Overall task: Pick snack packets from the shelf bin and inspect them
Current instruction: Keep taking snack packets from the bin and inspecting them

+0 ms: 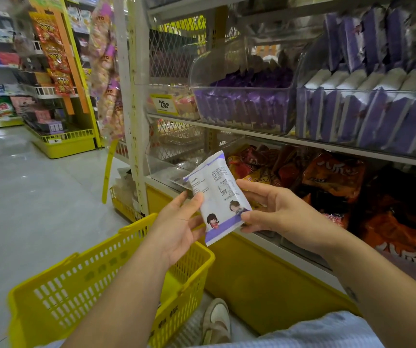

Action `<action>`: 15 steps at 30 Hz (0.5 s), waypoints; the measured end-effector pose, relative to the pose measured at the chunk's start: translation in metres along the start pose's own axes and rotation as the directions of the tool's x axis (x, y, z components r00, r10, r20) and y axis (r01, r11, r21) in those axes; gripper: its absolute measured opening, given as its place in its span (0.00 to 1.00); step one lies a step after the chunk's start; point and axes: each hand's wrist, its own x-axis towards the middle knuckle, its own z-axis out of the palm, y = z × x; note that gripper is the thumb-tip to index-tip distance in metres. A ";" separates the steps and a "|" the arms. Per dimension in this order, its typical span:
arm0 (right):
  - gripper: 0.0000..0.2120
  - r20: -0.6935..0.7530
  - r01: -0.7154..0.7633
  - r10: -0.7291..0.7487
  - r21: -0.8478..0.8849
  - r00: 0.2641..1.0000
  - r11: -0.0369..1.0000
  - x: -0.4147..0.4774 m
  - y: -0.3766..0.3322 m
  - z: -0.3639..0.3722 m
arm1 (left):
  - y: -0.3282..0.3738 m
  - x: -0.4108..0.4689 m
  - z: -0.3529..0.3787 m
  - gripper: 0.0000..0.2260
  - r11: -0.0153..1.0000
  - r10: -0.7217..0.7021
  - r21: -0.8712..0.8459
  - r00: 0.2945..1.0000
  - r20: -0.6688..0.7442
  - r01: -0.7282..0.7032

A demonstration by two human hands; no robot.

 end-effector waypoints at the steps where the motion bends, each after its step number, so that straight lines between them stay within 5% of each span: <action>1: 0.30 -0.015 -0.006 0.006 0.002 1.000 1.000 0.001 0.003 0.000 | 0.000 0.000 0.000 0.16 1.000 -0.005 -0.006 1.000 0.000 0.005; 8: 0.26 0.003 -0.065 0.065 0.068 0.998 0.996 0.005 0.019 -0.003 | 0.008 -0.006 0.002 0.22 0.995 0.033 -0.097 0.994 0.103 -0.023; 15: 0.21 0.036 -0.154 0.150 0.309 0.988 0.939 0.004 0.025 -0.008 | 0.009 -0.011 0.014 0.23 0.995 0.091 0.039 0.987 0.131 -0.097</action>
